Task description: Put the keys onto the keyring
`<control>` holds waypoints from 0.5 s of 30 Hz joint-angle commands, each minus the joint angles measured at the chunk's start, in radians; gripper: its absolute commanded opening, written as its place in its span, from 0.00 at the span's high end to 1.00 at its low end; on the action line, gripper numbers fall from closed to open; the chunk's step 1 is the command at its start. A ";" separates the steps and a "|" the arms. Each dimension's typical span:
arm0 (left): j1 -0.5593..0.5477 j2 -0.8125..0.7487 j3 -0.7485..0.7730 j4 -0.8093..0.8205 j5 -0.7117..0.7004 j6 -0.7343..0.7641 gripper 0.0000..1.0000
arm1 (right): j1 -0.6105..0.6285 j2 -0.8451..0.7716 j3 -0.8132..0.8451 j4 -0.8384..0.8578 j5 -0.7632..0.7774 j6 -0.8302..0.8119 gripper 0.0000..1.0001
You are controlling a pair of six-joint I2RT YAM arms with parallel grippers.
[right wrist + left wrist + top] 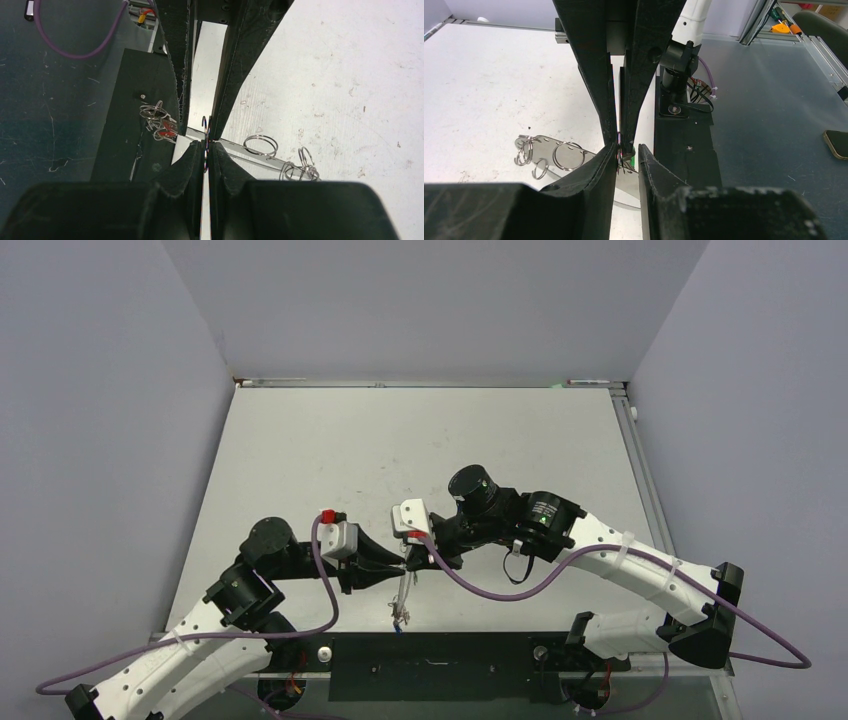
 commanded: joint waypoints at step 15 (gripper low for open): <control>-0.017 0.007 0.003 0.041 -0.012 0.001 0.97 | -0.003 -0.018 0.015 0.115 -0.055 -0.004 0.95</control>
